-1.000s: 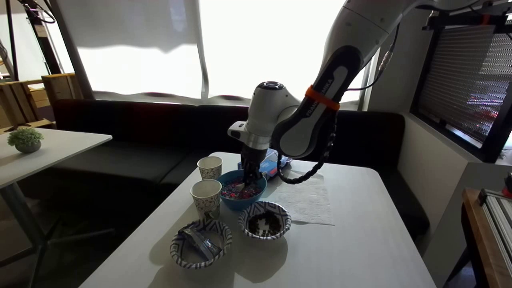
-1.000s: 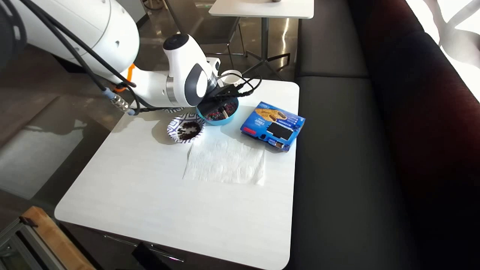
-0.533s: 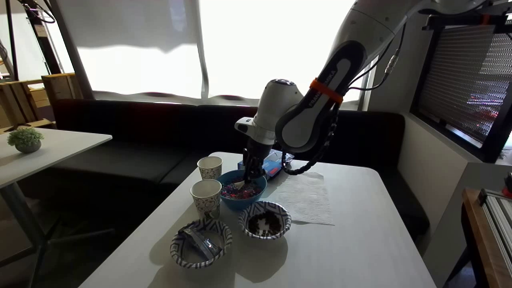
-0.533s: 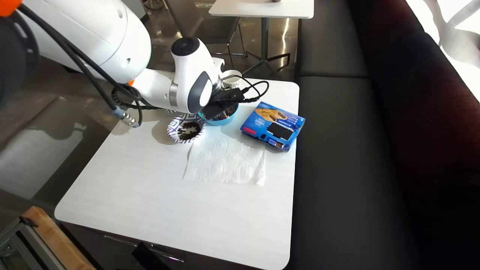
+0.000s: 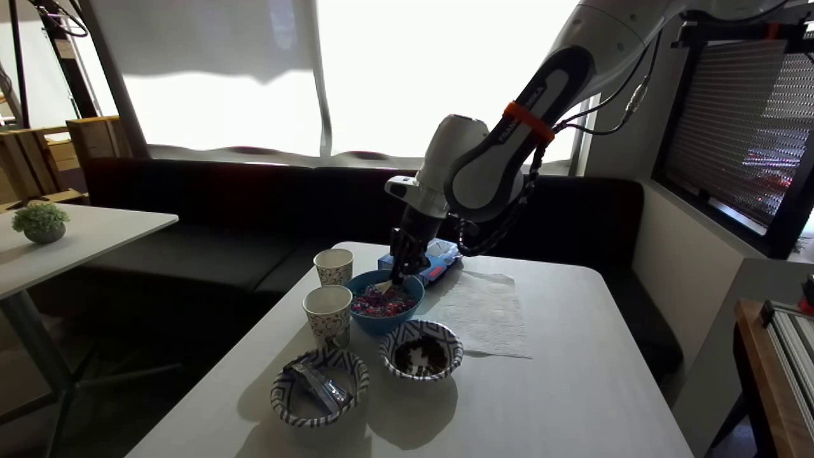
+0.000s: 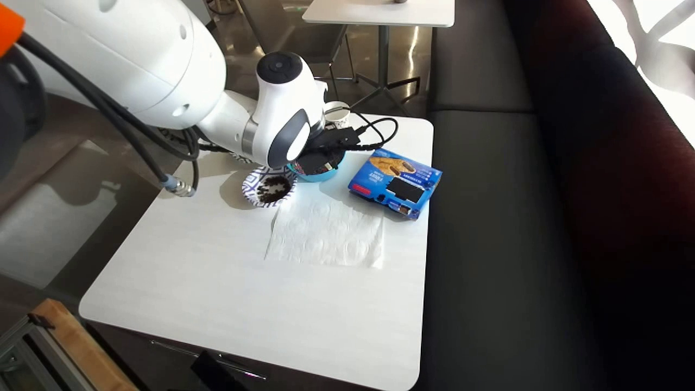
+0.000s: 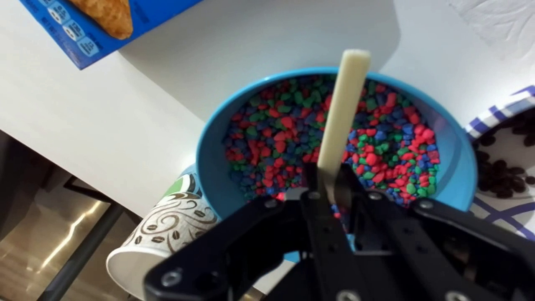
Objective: Use the white spoon to place some cereal from the blue bowl into the coffee cup on the right.
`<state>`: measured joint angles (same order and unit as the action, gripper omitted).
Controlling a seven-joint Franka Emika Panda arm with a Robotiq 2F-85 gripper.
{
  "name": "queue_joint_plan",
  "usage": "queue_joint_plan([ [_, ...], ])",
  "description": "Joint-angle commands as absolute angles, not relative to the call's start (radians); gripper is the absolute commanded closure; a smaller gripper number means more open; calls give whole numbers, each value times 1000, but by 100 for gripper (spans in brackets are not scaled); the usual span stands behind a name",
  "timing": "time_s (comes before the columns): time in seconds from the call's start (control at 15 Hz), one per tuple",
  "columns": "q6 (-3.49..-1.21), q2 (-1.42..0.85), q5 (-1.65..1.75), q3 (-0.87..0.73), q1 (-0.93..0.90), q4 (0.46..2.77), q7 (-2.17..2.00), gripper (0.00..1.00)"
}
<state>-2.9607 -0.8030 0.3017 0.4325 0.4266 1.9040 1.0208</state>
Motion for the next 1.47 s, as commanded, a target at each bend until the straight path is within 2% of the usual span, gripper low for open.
queue_joint_plan([
  [0.0,-2978,-764,231,494,496,1962,1107,97],
  [0.8,-2966,-720,87,572,536,1933,1145,97],
  [1.07,-2967,-719,46,529,494,1891,1097,97],
  [1.4,-2974,-720,62,390,354,1827,987,97],
])
